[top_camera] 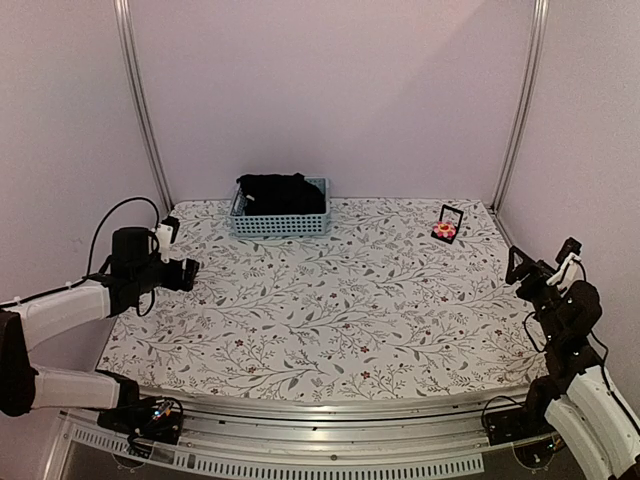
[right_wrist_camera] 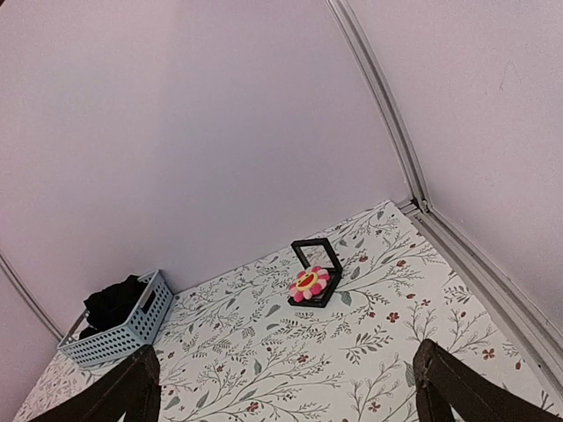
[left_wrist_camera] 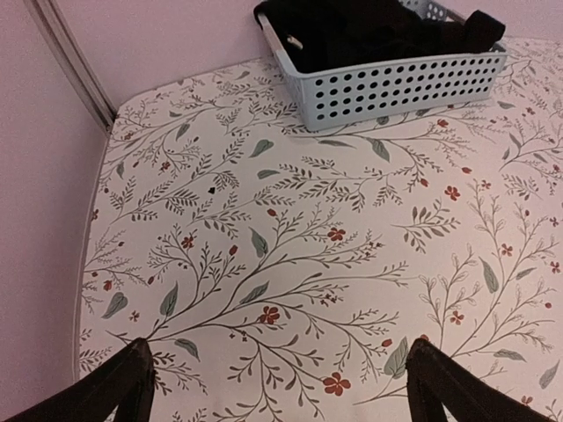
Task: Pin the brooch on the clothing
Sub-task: Pick up the crumpled clothing from the bin.
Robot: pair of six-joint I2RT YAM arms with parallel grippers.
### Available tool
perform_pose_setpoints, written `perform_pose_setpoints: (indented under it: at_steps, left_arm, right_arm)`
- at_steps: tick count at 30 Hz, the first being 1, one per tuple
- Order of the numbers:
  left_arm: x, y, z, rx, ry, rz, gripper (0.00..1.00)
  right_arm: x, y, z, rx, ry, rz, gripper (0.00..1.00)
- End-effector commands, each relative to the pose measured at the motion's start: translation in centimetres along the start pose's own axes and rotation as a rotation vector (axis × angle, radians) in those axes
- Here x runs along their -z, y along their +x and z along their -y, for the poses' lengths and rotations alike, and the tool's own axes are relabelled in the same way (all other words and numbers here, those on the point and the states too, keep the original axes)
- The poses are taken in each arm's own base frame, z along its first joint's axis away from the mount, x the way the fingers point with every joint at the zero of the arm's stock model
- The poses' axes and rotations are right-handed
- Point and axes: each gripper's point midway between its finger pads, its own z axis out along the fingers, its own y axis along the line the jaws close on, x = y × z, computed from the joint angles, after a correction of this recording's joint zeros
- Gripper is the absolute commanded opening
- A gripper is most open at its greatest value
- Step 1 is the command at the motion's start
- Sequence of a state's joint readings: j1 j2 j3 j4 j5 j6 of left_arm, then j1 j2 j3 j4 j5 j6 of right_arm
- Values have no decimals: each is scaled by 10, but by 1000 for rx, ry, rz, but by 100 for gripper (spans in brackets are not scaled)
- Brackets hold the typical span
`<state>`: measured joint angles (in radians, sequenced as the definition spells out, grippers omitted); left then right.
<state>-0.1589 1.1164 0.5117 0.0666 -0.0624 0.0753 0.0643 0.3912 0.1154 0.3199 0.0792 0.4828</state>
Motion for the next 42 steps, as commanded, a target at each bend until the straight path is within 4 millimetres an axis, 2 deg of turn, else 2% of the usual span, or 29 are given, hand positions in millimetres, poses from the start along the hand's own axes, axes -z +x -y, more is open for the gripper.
perform_pose_setpoints:
  at_steps: [1, 5, 8, 9, 12, 16, 17, 21, 22, 25, 27, 29, 34, 35, 36, 39, 42]
  left_arm:
    - [6, -25, 5, -72, 48, 66, 100]
    - [1, -41, 31, -320, 228, 3, 100]
    - [-16, -77, 38, -311, 276, -19, 99]
    - [-22, -95, 41, -303, 279, -18, 98]
    - [-54, -139, 59, -303, 268, -49, 94]
    - [-105, -173, 94, -384, 225, -79, 96]
    - [-116, -180, 104, -401, 221, -76, 98]
    - [-154, -190, 157, -436, 337, -89, 99]
    - [-159, -204, 168, -415, 364, -64, 100]
    - [-180, -205, 199, -320, 463, -70, 100]
    - [-200, -197, 212, -254, 475, -87, 100]
    - [-214, -195, 219, -214, 461, -83, 100]
    - [-246, -174, 218, -175, 378, -105, 99]
    - [-249, -172, 217, -169, 364, -107, 97]
    - [-252, -172, 216, -166, 354, -105, 88]
    - [-253, -174, 214, -168, 341, -94, 42]
    - [-249, -176, 215, -185, 351, -92, 8]
  right_arm:
    - [5, 3, 11, -59, 46, 9, 99]
    - [5, -15, -18, -53, -83, 29, 99]
    - [2, -30, -40, -48, -165, 31, 99]
    - [1, -37, -46, -49, -180, 33, 99]
    - [-11, -43, -55, -52, -187, -3, 99]
    - [-35, -34, -41, -77, -73, -83, 99]
    - [-42, -25, -37, -78, -53, -123, 99]
    - [-58, -7, -44, -85, -85, -219, 99]
    - [-60, -3, -46, -87, -95, -241, 99]
    - [-65, 7, -45, -97, -91, -283, 99]
    - [-66, 12, -43, -99, -87, -294, 99]
    - [-65, 14, -40, -102, -79, -292, 99]
    - [-62, 19, -36, -108, -70, -293, 99]
    - [-61, 20, -36, -107, -68, -295, 99]
    - [-61, 21, -35, -107, -68, -298, 99]
    - [-60, 24, -35, -106, -72, -303, 99]
    - [-60, 25, -34, -108, -69, -302, 99]
